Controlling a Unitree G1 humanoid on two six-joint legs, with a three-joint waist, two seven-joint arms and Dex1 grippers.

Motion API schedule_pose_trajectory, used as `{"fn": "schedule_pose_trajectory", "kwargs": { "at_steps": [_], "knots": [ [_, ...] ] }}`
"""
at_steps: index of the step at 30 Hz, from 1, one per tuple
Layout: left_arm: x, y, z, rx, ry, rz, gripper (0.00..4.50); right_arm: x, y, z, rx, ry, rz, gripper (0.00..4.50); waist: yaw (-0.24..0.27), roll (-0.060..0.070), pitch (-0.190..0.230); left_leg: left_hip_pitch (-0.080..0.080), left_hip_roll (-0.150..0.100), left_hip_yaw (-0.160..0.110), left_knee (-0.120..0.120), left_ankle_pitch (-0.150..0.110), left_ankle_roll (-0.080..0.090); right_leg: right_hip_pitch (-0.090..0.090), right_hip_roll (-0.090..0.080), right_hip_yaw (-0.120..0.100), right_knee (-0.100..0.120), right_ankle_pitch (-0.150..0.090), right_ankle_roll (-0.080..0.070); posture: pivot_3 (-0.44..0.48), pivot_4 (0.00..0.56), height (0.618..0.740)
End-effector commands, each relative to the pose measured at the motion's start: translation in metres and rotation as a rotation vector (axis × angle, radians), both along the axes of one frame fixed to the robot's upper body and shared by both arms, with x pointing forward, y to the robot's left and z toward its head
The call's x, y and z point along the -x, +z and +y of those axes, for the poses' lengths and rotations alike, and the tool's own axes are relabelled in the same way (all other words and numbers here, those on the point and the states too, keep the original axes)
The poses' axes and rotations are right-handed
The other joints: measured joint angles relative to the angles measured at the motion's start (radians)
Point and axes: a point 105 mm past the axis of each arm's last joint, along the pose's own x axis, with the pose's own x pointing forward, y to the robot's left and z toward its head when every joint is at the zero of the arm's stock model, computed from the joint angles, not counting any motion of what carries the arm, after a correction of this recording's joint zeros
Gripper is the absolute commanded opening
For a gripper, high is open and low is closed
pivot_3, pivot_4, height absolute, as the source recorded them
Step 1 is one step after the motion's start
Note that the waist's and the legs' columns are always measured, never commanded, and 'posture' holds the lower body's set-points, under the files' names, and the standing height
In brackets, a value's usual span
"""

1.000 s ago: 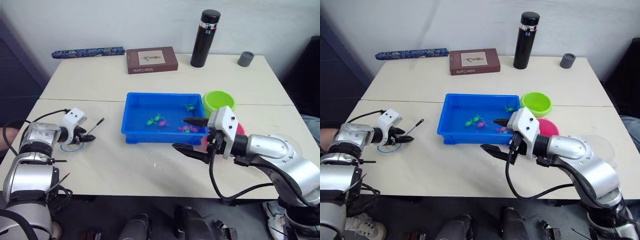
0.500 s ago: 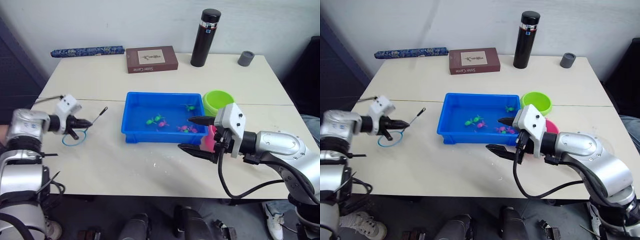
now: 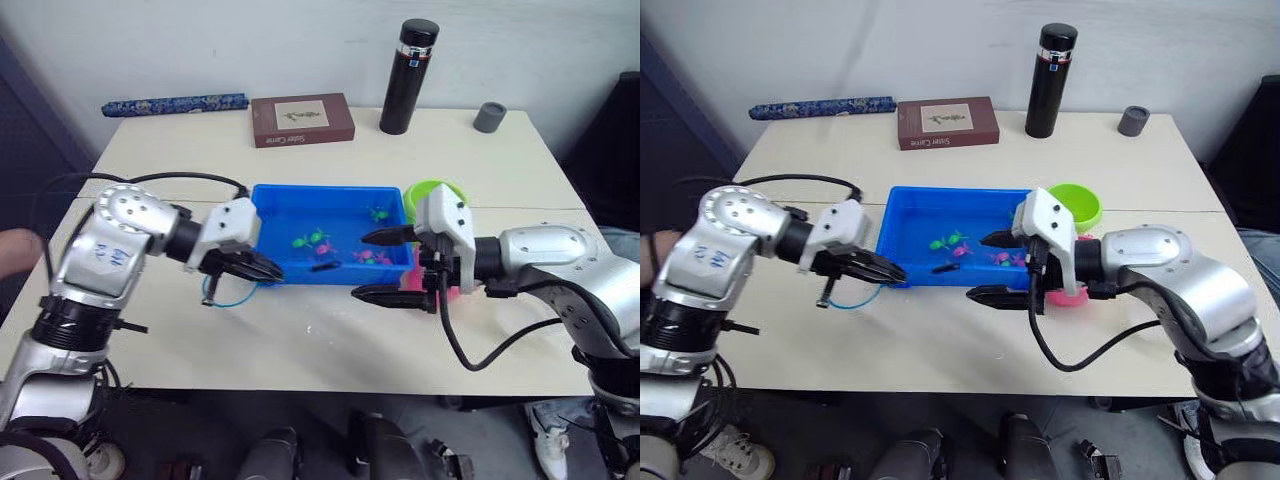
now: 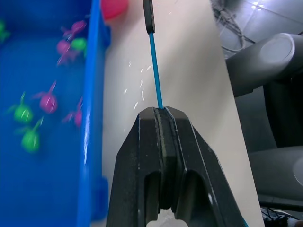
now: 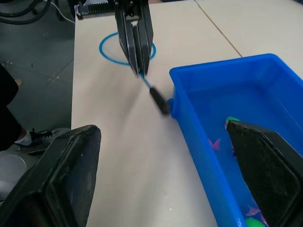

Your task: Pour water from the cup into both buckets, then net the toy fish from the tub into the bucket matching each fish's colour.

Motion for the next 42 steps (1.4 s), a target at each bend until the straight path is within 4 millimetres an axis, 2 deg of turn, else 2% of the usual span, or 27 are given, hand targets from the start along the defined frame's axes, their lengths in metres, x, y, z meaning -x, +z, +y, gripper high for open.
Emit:
{"fn": "schedule_pose_trajectory", "kwargs": {
  "at_steps": [1, 3, 7, 21, 26, 29, 32, 33, 39, 42],
  "knots": [
    [0.0, 0.008, -0.01, 0.004, -0.037, -0.043, 0.0, -0.002, 0.001, 0.005, 0.015, 0.016, -0.022, 3.49, -0.001, 0.0, 0.0, 0.0, 0.0, 0.0, 0.0, 0.0, 0.0, 0.0, 0.0, 0.0, 0.0, 0.0, 0.0, 0.0, 0.15, 0.74],
    [-0.001, 0.008, -0.017, 0.01, -0.057, -0.048, 0.0, -0.002, -0.004, 0.007, 0.031, 0.023, -0.007, 2.63, 0.002, 0.0, 0.0, -0.001, 0.0, 0.0, 0.0, 0.0, 0.0, 0.0, 0.0, -0.001, -0.001, 0.0, 0.0, 0.0, 0.15, 0.74],
    [-0.002, 0.009, -0.022, 0.02, -0.071, -0.056, 0.0, 0.004, -0.012, 0.007, 0.065, 0.053, 0.024, 2.63, 0.004, 0.0, 0.0, -0.001, 0.0, 0.0, 0.001, 0.0, 0.0, 0.0, 0.0, -0.001, -0.001, 0.0, 0.0, 0.0, 0.15, 0.74],
    [-0.002, 0.007, -0.026, 0.013, -0.098, -0.064, 0.0, 0.003, -0.002, 0.017, 0.024, 0.056, 0.001, 2.63, 0.003, 0.0, 0.0, -0.001, 0.0, 0.0, 0.001, 0.0, 0.0, 0.0, 0.0, -0.001, -0.001, 0.0, 0.0, 0.0, 0.15, 0.74],
    [-0.002, 0.008, -0.029, 0.019, -0.1, -0.07, 0.0, 0.002, -0.005, 0.016, 0.039, 0.052, -0.001, 2.63, 0.004, 0.0, 0.0, -0.001, 0.0, 0.0, 0.001, 0.0, 0.0, 0.0, 0.0, -0.001, -0.001, 0.0, 0.0, 0.0, 0.15, 0.74],
    [-0.002, 0.008, -0.029, 0.021, -0.101, -0.072, 0.0, 0.0, -0.006, 0.016, 0.048, 0.052, -0.011, 1.77, 0.004, 0.0, 0.0, -0.001, 0.0, 0.0, 0.001, 0.0, 0.0, 0.0, 0.0, -0.001, -0.001, 0.0, 0.0, 0.0, 0.15, 0.74],
    [-0.003, 0.011, -0.031, 0.034, -0.099, -0.076, 0.0, -0.001, -0.008, 0.015, 0.068, 0.051, -0.039, 0.33, 0.004, 0.0, 0.0, -0.001, 0.0, 0.0, 0.001, 0.0, 0.0, 0.0, 0.0, -0.001, -0.001, 0.0, 0.0, 0.0, 0.15, 0.74],
    [-0.003, 0.014, -0.032, 0.045, -0.096, -0.074, 0.0, -0.001, -0.008, 0.015, 0.072, 0.051, -0.047, 0.05, 0.004, 0.0, 0.0, -0.001, 0.0, 0.0, 0.001, 0.0, 0.0, 0.0, 0.0, -0.001, -0.001, 0.0, 0.0, 0.0, 0.15, 0.74],
    [-0.002, 0.03, -0.035, 0.152, -0.066, 0.014, 0.0, -0.001, -0.002, 0.009, 0.081, 0.032, -0.093, 0.05, 0.004, 0.0, 0.0, -0.001, 0.0, 0.0, 0.001, 0.0, 0.0, 0.0, 0.0, -0.001, -0.001, 0.0, 0.0, 0.0, 0.15, 0.74],
    [-0.004, 0.045, -0.033, 0.286, -0.011, 0.1, 0.91, -0.001, 0.009, -0.003, 0.11, 0.0, -0.155, 0.0, 0.006, 0.0, 0.0, -0.001, 0.0, 0.0, 0.001, 0.0, 0.0, 0.0, 0.0, -0.001, -0.001, 0.0, 0.0, 0.0, 0.15, 0.74]
  ]
}}
